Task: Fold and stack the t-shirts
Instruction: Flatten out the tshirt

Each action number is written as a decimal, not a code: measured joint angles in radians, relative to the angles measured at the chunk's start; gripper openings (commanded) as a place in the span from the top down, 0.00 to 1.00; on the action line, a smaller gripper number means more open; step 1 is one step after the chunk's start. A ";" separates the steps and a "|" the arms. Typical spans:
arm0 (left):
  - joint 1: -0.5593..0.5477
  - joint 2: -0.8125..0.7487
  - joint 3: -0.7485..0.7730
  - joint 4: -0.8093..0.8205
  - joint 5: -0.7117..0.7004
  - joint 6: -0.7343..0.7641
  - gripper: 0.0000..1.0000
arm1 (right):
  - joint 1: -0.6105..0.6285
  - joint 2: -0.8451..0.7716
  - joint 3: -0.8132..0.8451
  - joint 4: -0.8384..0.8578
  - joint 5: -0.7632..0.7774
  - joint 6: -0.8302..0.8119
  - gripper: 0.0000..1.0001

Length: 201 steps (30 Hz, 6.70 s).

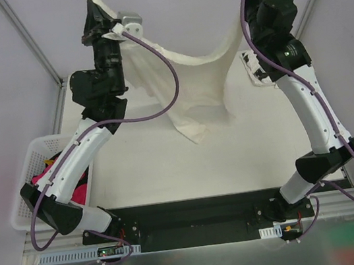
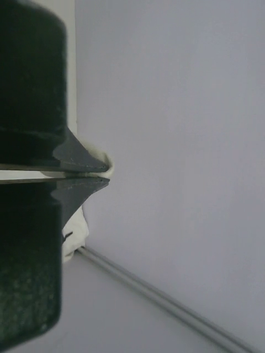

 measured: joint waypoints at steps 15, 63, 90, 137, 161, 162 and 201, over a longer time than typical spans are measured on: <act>0.026 -0.096 0.203 -0.051 0.079 0.030 1.00 | -0.060 -0.257 -0.109 0.349 0.017 -0.261 0.99; 0.025 -0.262 0.518 -0.213 0.634 -0.212 1.00 | -0.039 -0.481 -0.149 1.009 -0.501 -0.195 0.99; 0.025 -0.285 0.480 -0.120 0.664 -0.267 1.00 | -0.039 -0.528 -0.233 1.128 -0.561 -0.175 0.99; 0.374 0.299 -0.138 -0.227 0.058 -0.805 0.01 | -0.168 0.163 -0.428 0.138 -0.147 0.236 0.03; 0.266 0.597 0.043 -0.809 0.206 -1.028 0.01 | -0.021 0.589 -0.188 -0.209 -0.357 0.489 0.15; 0.266 0.617 0.060 -0.823 0.206 -1.031 0.01 | -0.023 0.595 -0.181 -0.214 -0.357 0.490 0.15; 0.281 0.871 0.347 -1.183 0.077 -1.209 0.16 | -0.095 0.671 -0.238 -0.168 -0.436 0.546 0.25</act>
